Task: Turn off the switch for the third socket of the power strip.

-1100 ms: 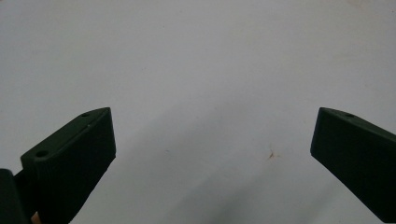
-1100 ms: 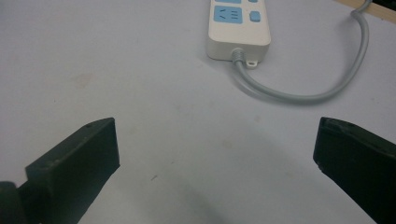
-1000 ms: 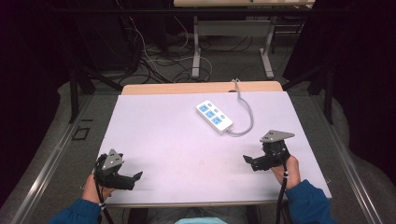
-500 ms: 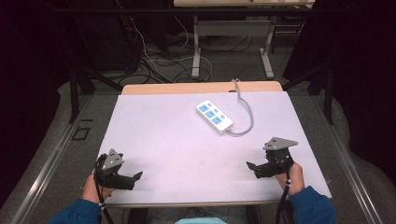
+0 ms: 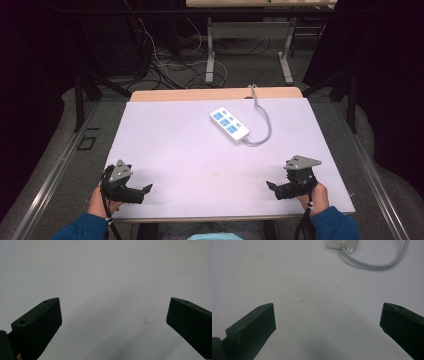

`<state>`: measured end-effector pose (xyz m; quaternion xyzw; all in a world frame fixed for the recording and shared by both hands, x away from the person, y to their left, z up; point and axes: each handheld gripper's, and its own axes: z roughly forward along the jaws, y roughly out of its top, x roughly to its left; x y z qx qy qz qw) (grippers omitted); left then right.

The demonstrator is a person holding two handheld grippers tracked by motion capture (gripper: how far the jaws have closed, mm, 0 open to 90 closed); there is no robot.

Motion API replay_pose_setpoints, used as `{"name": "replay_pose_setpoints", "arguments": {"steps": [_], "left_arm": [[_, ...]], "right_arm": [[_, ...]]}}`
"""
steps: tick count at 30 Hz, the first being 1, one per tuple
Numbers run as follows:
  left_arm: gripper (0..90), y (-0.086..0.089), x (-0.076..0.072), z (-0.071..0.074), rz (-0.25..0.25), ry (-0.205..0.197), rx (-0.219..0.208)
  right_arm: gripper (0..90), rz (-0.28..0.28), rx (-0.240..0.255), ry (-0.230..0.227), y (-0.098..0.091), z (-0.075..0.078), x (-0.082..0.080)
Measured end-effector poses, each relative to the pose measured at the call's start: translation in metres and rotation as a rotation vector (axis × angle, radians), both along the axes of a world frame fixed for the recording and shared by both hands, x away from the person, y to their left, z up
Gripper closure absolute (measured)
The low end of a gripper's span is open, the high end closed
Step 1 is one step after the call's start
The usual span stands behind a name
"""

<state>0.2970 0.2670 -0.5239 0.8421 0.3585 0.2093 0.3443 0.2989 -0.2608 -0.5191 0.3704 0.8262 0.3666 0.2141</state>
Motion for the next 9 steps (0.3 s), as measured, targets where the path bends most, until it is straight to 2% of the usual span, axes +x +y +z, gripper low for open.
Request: {"name": "replay_pose_setpoints", "arguments": {"steps": [1,2,4,9], "left_arm": [[0.2,0.0002,0.0001,0.0004,-0.005,0.004,0.004],[0.2,-0.0001,0.0002,0.0003,-0.008,0.006,0.005],[0.2,-0.0008,0.0002,-0.0001,-0.008,0.010,0.004],[0.2,-0.0010,0.0020,-0.0010,-0.007,0.014,0.010]], "right_arm": [[0.0,0.005,0.002,-0.009,-0.0006,-0.0001,-0.0007],[0.0,-0.006,0.002,0.002,-0.0006,0.0004,-0.0023],[0.0,0.000,0.004,-0.025,-0.0019,0.0001,-0.0020],[0.0,0.023,-0.001,-0.023,-0.0018,0.0010,-0.0022]]}}
